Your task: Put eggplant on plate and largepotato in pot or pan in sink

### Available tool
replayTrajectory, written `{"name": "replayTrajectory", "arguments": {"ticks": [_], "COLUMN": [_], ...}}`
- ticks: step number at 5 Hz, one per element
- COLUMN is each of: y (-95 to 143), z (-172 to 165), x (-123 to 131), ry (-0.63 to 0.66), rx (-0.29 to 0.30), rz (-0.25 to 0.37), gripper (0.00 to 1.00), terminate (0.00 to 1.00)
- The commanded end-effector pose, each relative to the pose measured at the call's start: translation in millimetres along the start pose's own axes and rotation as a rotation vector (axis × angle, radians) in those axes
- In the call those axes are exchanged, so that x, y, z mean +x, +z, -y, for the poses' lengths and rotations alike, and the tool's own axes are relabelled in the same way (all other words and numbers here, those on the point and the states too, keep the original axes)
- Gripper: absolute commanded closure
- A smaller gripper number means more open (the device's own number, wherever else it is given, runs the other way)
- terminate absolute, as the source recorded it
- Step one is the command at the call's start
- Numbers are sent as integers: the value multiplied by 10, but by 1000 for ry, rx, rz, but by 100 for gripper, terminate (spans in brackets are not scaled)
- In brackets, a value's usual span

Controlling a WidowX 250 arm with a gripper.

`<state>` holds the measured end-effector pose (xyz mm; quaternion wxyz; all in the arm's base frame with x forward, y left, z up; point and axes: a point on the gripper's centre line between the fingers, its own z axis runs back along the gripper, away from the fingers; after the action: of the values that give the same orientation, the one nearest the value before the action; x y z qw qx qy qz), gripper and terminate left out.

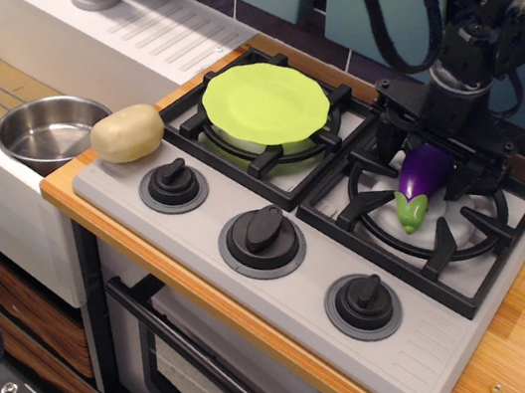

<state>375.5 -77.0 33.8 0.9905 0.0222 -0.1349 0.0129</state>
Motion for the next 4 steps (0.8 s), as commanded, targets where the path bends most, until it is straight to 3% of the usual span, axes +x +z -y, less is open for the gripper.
{"name": "replayTrajectory", "arguments": {"ticks": [1, 4], "y": [238, 664], "z": [37, 20], "x": [172, 200], "ry": [24, -2], "rx": [-1, -1], "rz": [1, -72], "gripper": [100, 100], "terminate": [0, 0]}}
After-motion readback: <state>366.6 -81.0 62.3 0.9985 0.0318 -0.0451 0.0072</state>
